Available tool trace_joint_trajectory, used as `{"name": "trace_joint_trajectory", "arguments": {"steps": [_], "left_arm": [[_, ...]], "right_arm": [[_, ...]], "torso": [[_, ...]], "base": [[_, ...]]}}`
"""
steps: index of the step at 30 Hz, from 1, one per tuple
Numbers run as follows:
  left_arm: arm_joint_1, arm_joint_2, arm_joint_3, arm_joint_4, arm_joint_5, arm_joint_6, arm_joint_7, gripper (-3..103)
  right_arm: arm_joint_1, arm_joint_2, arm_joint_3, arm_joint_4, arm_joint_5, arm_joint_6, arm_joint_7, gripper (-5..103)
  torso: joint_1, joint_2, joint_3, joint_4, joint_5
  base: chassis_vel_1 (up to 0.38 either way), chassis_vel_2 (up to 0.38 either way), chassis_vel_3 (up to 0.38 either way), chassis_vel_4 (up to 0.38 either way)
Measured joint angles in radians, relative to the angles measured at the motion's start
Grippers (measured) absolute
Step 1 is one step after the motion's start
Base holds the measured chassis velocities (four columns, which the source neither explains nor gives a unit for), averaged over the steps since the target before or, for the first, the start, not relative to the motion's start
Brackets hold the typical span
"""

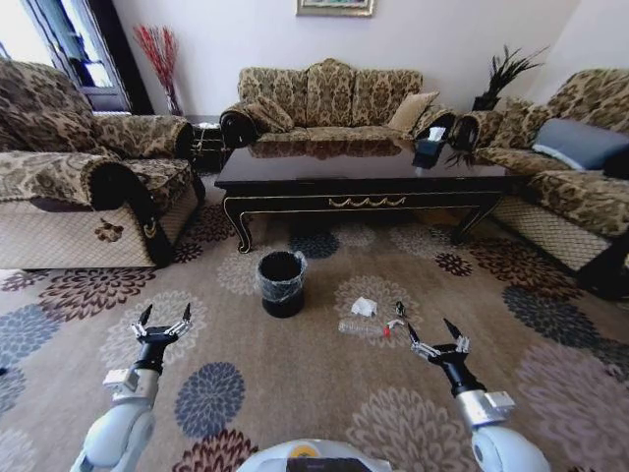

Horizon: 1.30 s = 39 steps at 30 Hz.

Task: Move to the front of the table and pick up the trash from the floor, then place it into the trash bin.

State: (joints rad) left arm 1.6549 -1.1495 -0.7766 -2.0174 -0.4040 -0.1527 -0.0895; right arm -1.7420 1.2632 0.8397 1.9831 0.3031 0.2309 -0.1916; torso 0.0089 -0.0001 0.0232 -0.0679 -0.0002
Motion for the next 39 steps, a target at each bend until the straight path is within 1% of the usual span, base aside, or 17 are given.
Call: {"name": "trace_joint_trajectory", "arguments": {"steps": [15,21,22,23,24,25,26,27,30,31,32,33,34,35,36,37,39], "left_arm": [[-0.031,0.012,0.016,0.003,0.007,0.021,-0.012,100],[-0.064,0.022,0.049,0.003,0.019,0.064,-0.045,100],[-0.083,0.031,0.077,-0.005,0.023,0.117,-0.077,100],[-0.083,0.031,0.077,-0.005,0.023,0.117,-0.077,100],[-0.095,0.038,0.093,-0.01,0.025,0.161,-0.096,100],[-0.119,0.054,0.128,-0.023,0.018,0.237,-0.133,100],[-0.147,0.07,0.164,-0.037,-0.005,0.296,-0.167,100],[-0.147,0.07,0.164,-0.037,-0.005,0.296,-0.167,100],[-0.229,0.125,0.259,-0.077,-0.084,0.402,-0.241,100],[-0.229,0.125,0.259,-0.077,-0.084,0.402,-0.241,100],[-0.244,0.142,0.275,-0.092,-0.096,0.422,-0.252,100],[-0.249,0.155,0.279,-0.106,-0.107,0.438,-0.261,100],[-0.257,0.179,0.28,-0.132,-0.146,0.473,-0.285,100],[-0.267,0.191,0.283,-0.141,-0.175,0.497,-0.3,100],[-0.267,0.191,0.283,-0.141,-0.175,0.497,-0.3,100],[-0.284,0.204,0.289,-0.144,-0.208,0.521,-0.314,100],[-0.35,0.247,0.314,-0.138,-0.283,0.585,-0.342,100]], "right_arm": [[0.004,-0.001,-0.004,-0.012,-0.012,0.003,0.013,100],[0.005,0.001,-0.009,-0.014,-0.012,0.008,0.014,100],[0.005,-0.001,-0.01,-0.016,-0.012,0.01,0.014,100],[0.005,-0.001,-0.01,-0.016,-0.012,0.01,0.014,100],[0.005,-0.002,-0.01,-0.016,-0.012,0.011,0.014,100],[0.005,-0.003,-0.011,-0.016,-0.012,0.011,0.014,100],[0.006,-0.004,-0.011,-0.016,-0.012,0.011,0.014,100],[0.006,-0.004,-0.011,-0.016,-0.012,0.011,0.014,100],[0.008,-0.005,-0.016,-0.015,-0.012,0.011,0.014,100],[0.008,-0.005,-0.016,-0.015,-0.012,0.011,0.014,100],[0.013,-0.009,-0.026,-0.016,-0.012,0.011,0.014,100],[0.023,-0.018,-0.038,-0.02,-0.011,0.011,0.014,100],[0.049,-0.038,-0.066,-0.032,-0.008,0.008,0.014,100],[0.058,-0.045,-0.076,-0.037,-0.007,0.007,0.014,100],[0.058,-0.045,-0.076,-0.037,-0.007,0.007,0.014,100],[0.062,-0.049,-0.081,-0.042,-0.007,0.007,0.014,100],[0.061,-0.051,-0.084,-0.049,-0.006,0.009,0.014,100]], "torso": [[0.0,0.0,0.0,0.0,0.0004],[0.0,0.0,0.0,0.0002,0.0002],[0.0,0.0,0.0,0.0001,0.0001],[0.0,0.0,0.0,0.0001,0.0001],[0.0,0.0,0.0,0.0003,0.0002],[0.0,0.0,0.0,0.0002,0.0003],[0.0,0.0,0.0,0.0002,0.0002],[0.0,0.0,0.0,0.0002,0.0002],[0.0,0.0,0.0,-0.0005,0.0],[0.0,0.0,0.0,-0.0005,0.0],[0.0,0.0,0.0,-0.0012,0.0001],[0.0,0.0,0.0,-0.0011,0.0001],[0.0,0.0,0.0,0.0006,0.0005],[0.0,0.0,0.0,0.0013,0.0007],[0.0,0.0,0.0,0.0013,0.0007],[0.0,0.0,0.0,0.0013,0.0006],[0.0,0.0,0.0,0.0002,0.0]], "base": [[-0.176,0.175,0.183,-0.173],[-0.02,0.04,0.027,-0.031],[0.0,0.0,0.0,0.0],[0.0,0.0,0.0,0.0],[0.0,0.0,0.0,0.0],[0.0,0.0,0.0,0.0],[0.0,0.0,0.0,0.0],[0.0,0.0,0.0,0.0],[0.0,0.0,0.0,0.0],[0.0,0.0,0.0,0.0],[0.0,0.0,0.0,0.0],[0.0,0.0,0.0,0.0],[0.0,0.0,0.0,0.0],[0.0,0.0,0.0,0.0],[0.0,0.0,0.0,0.0],[0.0,0.0,0.0,0.0],[0.0,0.0,0.0,0.0]]}}
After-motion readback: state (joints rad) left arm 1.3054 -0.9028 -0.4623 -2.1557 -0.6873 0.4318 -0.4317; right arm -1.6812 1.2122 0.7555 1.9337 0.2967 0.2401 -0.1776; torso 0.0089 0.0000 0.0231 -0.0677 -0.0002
